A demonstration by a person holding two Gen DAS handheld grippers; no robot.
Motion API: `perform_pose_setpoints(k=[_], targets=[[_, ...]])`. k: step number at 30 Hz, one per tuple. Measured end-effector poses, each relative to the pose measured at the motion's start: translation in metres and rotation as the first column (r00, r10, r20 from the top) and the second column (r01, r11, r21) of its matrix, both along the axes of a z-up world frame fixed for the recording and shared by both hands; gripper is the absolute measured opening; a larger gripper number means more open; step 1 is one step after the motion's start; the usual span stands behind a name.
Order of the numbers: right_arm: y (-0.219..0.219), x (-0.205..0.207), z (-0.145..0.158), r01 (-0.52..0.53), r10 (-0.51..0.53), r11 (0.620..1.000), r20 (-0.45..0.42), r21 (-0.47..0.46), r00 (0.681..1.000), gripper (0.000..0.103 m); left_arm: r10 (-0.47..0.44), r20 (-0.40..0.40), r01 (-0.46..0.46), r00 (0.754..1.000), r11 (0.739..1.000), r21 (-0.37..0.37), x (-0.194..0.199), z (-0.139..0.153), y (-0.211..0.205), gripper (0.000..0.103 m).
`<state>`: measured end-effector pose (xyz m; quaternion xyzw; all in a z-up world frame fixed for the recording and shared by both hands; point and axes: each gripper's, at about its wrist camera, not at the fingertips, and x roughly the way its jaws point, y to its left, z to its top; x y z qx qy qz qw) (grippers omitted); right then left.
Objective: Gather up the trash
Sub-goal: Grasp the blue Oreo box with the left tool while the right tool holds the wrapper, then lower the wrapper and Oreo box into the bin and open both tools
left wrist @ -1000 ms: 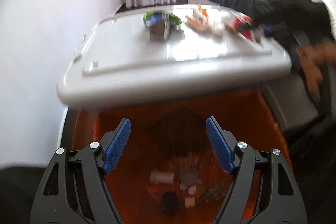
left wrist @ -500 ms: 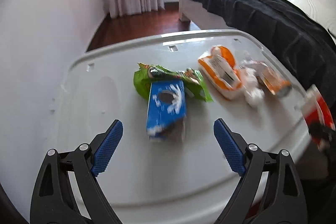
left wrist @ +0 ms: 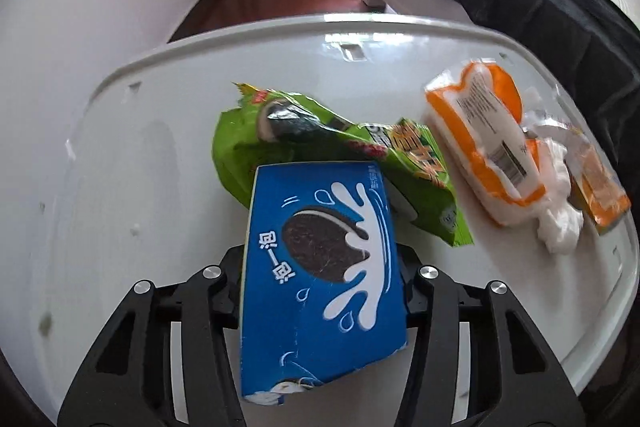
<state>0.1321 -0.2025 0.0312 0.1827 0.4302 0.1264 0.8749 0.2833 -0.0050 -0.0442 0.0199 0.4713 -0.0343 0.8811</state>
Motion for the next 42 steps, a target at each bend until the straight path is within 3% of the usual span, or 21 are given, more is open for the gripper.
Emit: perform_pose_setpoints(k=[6, 12, 19, 26, 34, 42], targets=[[-0.009, -0.004, 0.002, 0.022, -0.022, 1.0, 0.003, 0.014, 1.0, 0.026, -0.005, 0.026, 0.004, 1.0, 0.999, 0.035, -0.025, 0.004, -0.003, 0.048], [-0.015, -0.012, 0.006, 0.028, -0.028, 0.999, 0.018, 0.025, 0.999, 0.026, 0.023, 0.033, -0.023, 0.999, 1.0, -0.002, -0.069, 0.02, 0.003, 0.048], [-0.012, -0.028, 0.015, 0.012, -0.012, 1.0, 0.073, -0.011, 0.997, 0.026, 0.021, 0.062, -0.019, 0.998, 0.999, -0.028, -0.144, 0.047, 0.0, 0.048], [0.001, -0.063, 0.018, -0.024, 0.029, 0.999, 0.121, -0.041, 0.992, 0.026, -0.026, 0.088, 0.023, 0.996, 0.999, 0.032, -0.228, 0.058, -0.012, 0.048], [0.029, -0.148, -0.024, -0.059, 0.066, 0.992, 0.06, -0.111, 0.996, 0.026, 0.005, 0.053, -0.004, 0.999, 1.0, -0.017, -0.303, 0.037, -0.008, 0.048], [0.046, -0.188, -0.058, -0.083, 0.079, 0.978, -0.029, -0.192, 0.996, 0.026, 0.02, -0.026, -0.021, 0.999, 1.0, -0.011, -0.332, -0.002, -0.005, 0.048]])
